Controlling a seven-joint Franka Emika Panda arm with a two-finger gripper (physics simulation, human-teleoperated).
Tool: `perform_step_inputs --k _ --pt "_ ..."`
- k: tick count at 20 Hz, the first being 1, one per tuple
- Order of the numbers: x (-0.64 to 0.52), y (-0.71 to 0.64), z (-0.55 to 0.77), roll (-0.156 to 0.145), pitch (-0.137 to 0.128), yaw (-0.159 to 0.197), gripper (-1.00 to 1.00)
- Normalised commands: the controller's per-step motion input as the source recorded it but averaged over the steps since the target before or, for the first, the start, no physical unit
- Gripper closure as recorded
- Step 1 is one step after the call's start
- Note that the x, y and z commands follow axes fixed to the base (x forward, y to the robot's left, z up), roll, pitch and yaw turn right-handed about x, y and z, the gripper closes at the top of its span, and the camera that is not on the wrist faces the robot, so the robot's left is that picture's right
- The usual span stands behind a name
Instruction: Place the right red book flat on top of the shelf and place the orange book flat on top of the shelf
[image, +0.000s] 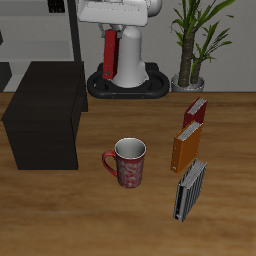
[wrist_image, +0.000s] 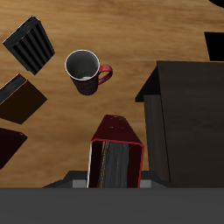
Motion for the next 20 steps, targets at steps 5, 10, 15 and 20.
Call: perform_step_inputs --k 5,10,15,20 --pt "-0.23 -0.28 0.19 -0.133 -0.035 0.067 1.00" --pt "0.00 -0.41 0.27 -0.133 0.015 -0.015 1.00" --pt "-0.04 -0.40 0.23 -0.134 -0.002 -0.019 1.00" --pt "-0.16 -0.30 0.21 -0.102 -0.031 0.007 1.00"
